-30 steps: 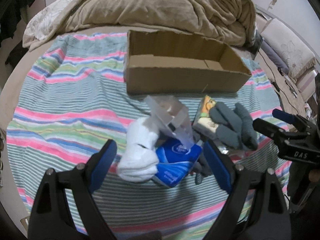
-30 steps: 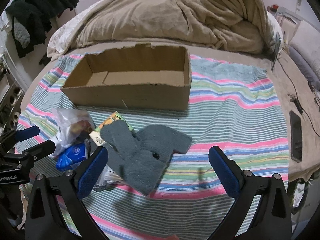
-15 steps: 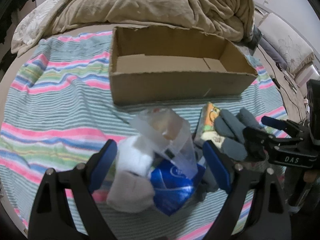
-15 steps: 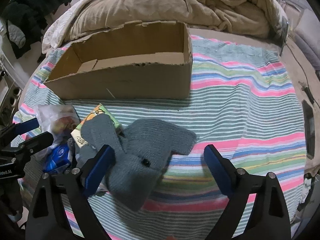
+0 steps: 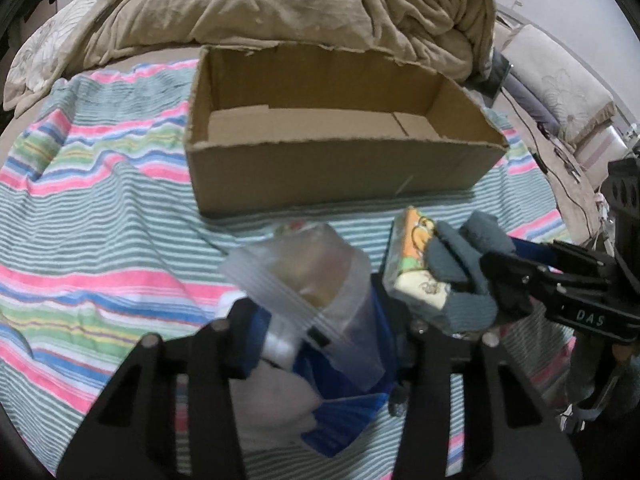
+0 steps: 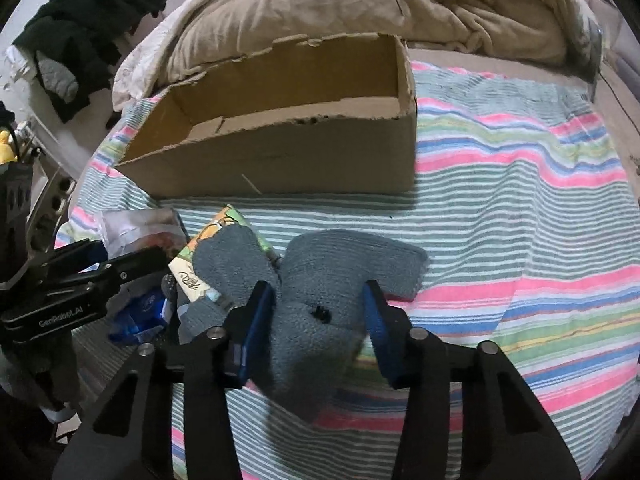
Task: Organize objects
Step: 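Grasp the grey knitted gloves with the right tool while the left tool grasps the clear plastic bag, then carry the gloves and plastic bag into the cardboard box and open both tools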
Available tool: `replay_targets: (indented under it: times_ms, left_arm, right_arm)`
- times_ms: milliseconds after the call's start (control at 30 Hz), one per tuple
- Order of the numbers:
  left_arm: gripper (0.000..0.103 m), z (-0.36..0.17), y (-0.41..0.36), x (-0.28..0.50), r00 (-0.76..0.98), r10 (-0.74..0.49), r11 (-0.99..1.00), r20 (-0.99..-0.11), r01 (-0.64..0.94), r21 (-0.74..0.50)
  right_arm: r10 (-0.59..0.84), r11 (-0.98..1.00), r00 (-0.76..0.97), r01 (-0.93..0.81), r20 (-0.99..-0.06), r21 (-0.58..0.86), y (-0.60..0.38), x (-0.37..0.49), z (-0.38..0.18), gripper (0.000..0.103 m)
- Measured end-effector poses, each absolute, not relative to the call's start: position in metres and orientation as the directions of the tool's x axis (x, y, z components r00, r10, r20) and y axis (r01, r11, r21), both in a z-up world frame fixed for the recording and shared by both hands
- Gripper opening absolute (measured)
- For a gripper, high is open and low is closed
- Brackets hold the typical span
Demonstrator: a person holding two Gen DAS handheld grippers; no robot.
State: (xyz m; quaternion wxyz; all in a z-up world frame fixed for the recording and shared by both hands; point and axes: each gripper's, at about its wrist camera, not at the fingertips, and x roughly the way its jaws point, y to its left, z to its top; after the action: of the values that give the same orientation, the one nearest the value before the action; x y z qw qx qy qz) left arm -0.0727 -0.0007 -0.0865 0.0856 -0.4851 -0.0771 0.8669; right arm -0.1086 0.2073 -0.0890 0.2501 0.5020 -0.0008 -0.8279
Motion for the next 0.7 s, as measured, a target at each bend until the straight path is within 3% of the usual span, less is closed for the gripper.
replay_targets:
  times_ms: [700]
  left_arm:
    - [0.046, 0.000, -0.007, -0.071, -0.645, 0.224, -0.973, -0.731, -0.105, -0.206]
  right_arm:
    - [-0.457, -0.854, -0.514, 0.481, -0.726, 0.197, 0.213, -0.120, -0.011, 0.045]
